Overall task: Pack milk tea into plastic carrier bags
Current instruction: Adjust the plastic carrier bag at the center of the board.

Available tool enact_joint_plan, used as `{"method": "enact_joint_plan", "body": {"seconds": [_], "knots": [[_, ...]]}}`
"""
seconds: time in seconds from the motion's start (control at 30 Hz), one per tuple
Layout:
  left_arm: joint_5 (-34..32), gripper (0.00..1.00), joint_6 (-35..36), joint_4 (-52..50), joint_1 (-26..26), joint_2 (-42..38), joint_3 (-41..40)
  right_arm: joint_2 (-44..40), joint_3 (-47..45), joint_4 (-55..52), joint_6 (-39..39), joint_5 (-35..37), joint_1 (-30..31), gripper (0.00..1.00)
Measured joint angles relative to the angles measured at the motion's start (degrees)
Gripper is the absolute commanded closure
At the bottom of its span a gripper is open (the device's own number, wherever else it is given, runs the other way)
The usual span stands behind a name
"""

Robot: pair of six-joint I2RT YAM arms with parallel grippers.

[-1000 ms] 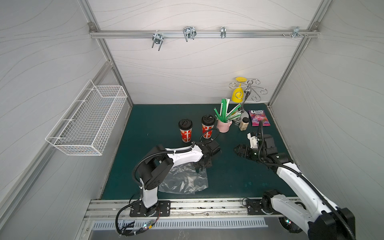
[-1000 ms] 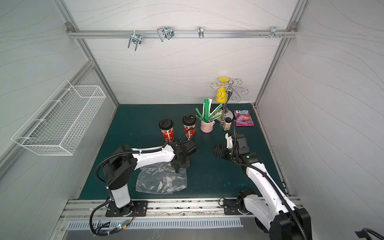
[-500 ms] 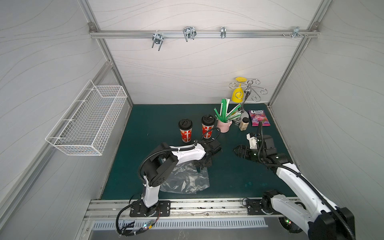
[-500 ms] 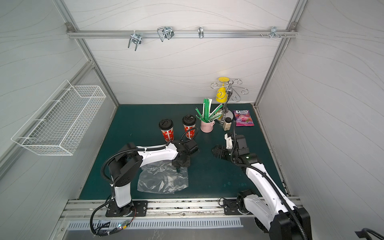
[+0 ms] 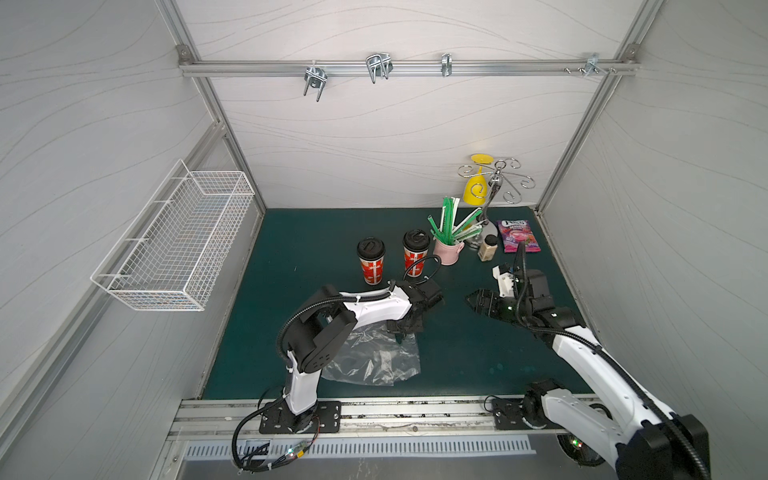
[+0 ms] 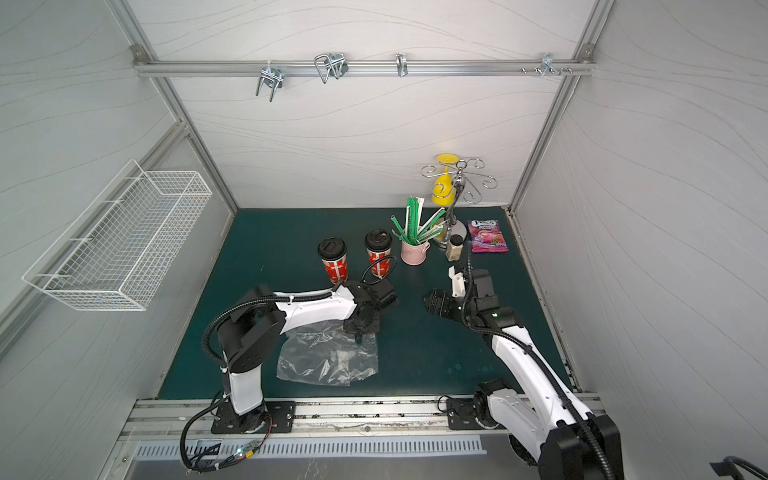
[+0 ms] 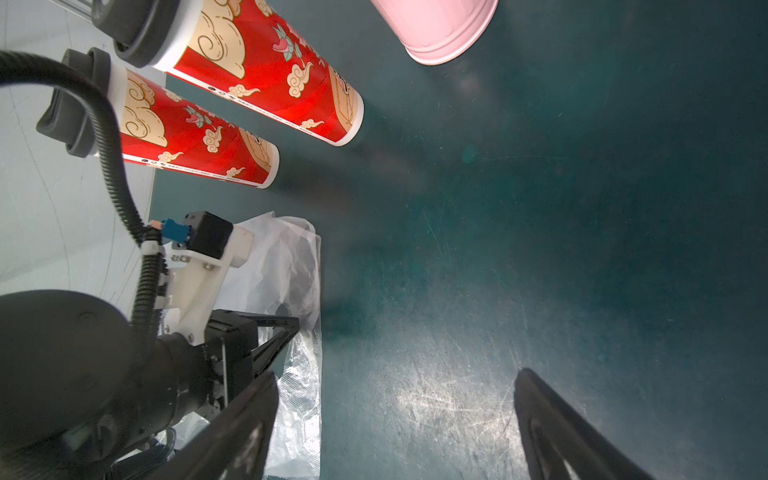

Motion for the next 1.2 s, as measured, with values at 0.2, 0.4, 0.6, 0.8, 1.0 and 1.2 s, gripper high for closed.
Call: {"method": "enact_joint_plan", "body": {"seconds": [0.2, 0.4, 0.6, 0.8, 1.0, 1.2], "knots": [[0.1, 1.00, 0.0, -0.3, 0.0, -5.7, 0.0, 0.2, -0.1, 0.6, 0.4, -3.2, 0.0, 0.16], [1.2, 1.00, 0.2, -0.2, 0.0, -13.0, 0.0, 2.3, -0.1, 1.9, 0.8, -8.2, 4.1, 0.17], [3.1, 1.00, 0.4, 1.0, 0.1, -18.6, -0.2, 2.4, 0.5, 4.5, 2.8, -14.1, 9.7, 0.30], [4.1, 1.00, 0.3, 2.6, 0.3, -20.8, -1.4, 3.2, 1.2, 9.4, 4.9, -17.8, 14.3, 0.48], [5.6, 1.00, 0.2, 4.0, 0.6, -20.9, -2.6, 9.2, 3.3, 13.0, 5.3, -19.6, 16.8, 0.70], [6.4, 1.00, -0.1, 5.4, 0.9, -21.8, -3.8, 12.9, 3.5, 14.6, 5.7, -19.0, 17.4, 0.72]]}}
